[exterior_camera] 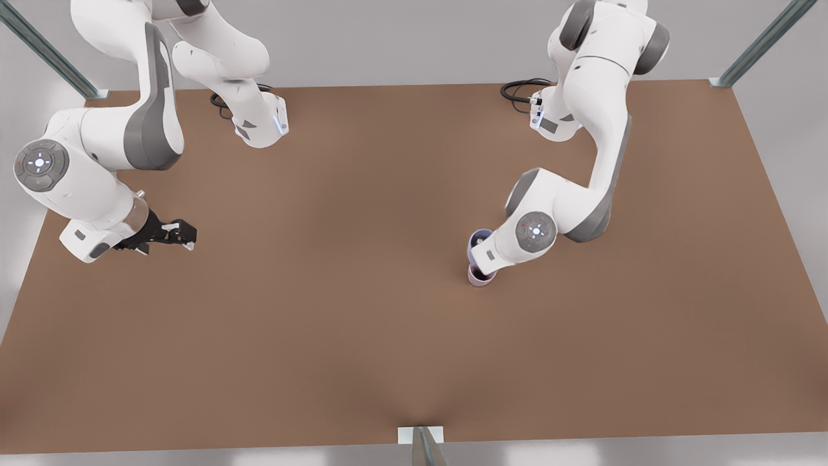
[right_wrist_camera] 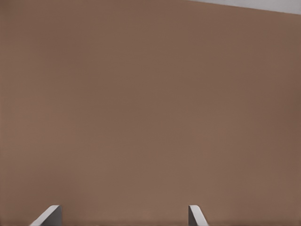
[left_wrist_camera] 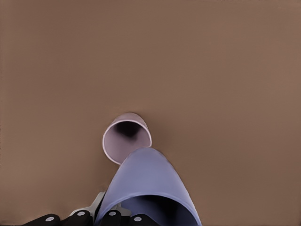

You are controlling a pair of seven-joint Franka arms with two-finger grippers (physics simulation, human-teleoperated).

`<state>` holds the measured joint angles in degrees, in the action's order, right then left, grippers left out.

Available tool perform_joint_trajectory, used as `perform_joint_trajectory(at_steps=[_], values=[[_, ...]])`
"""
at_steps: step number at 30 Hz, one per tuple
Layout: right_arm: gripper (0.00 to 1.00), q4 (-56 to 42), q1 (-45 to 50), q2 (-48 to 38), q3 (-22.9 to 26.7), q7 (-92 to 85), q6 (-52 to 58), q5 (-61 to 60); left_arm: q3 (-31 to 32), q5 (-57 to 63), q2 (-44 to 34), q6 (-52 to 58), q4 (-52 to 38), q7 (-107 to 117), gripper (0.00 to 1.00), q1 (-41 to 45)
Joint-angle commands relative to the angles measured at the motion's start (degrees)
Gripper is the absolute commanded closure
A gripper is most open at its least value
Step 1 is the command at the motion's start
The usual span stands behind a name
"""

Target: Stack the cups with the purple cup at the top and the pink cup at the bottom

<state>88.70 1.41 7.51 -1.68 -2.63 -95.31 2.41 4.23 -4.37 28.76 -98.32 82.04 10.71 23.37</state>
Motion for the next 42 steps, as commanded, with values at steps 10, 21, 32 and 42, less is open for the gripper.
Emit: perform_joint_trajectory(at_steps=[10, 21, 32, 42], values=[[0.00, -0.6, 0.1, 0.0, -0.1, 0.9, 0.1, -0.2, -0.1, -0.2, 0.2, -7.7, 4.8, 35.4, 0.79, -0.8], [0.00, -0.5, 0.1, -0.1, -0.1, 0.6, 0.3, -0.1, -0.2, 0.2, 0.9, -11.2, 7.7, 35.3, 0.79, -0.8], [0.00, -0.6, 0.0, 0.0, 0.0, 0.4, 0.2, 0.0, -0.2, 0.2, 2.4, -11.5, 8.6, 35.3, 0.79, -0.7], [0.00, -0.5, -0.1, 0.0, -0.1, 0.3, 0.3, -0.1, -2.5, 0.4, -8.0, 0.5, 5.9, 30.3, 0.00, -1.8]])
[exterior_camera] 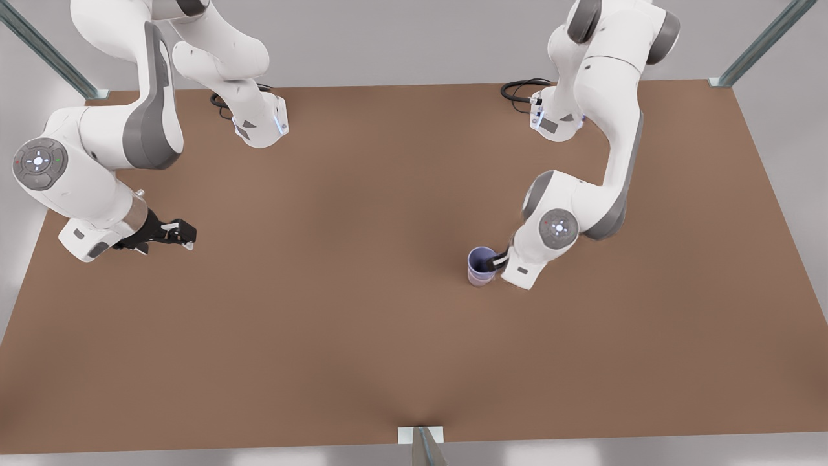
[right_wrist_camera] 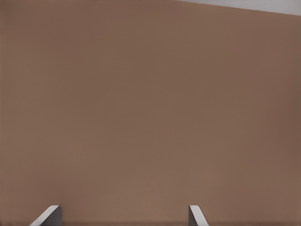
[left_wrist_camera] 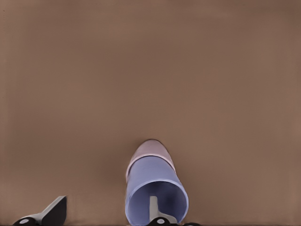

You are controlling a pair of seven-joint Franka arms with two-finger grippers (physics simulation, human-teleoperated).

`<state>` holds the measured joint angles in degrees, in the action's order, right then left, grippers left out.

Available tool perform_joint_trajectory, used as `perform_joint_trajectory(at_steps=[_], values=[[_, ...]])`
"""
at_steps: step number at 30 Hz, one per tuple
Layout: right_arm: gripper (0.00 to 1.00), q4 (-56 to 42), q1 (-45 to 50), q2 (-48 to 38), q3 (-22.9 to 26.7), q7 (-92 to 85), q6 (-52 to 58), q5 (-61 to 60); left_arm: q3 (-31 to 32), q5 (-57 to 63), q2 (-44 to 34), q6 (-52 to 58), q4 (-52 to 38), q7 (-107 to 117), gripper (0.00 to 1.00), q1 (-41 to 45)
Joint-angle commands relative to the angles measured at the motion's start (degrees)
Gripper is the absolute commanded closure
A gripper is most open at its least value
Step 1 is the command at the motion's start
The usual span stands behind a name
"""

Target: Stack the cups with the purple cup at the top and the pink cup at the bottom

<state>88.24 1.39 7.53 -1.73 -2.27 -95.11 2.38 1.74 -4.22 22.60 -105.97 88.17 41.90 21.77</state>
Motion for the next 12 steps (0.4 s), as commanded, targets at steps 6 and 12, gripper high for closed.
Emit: perform_joint_trajectory(at_steps=[6, 12], values=[[0.00, 0.1, -0.2, 0.0, 0.1, 0.1, 0.0, -0.1, -9.7, 9.8, -9.7, 26.3, -8.0, -47.6, 0.00, -0.8], [0.00, 0.0, -0.3, -0.1, 0.1, -0.2, 0.1, -0.1, -9.8, 9.2, -9.5, 28.5, -10.4, -47.7, 0.00, -0.8]])
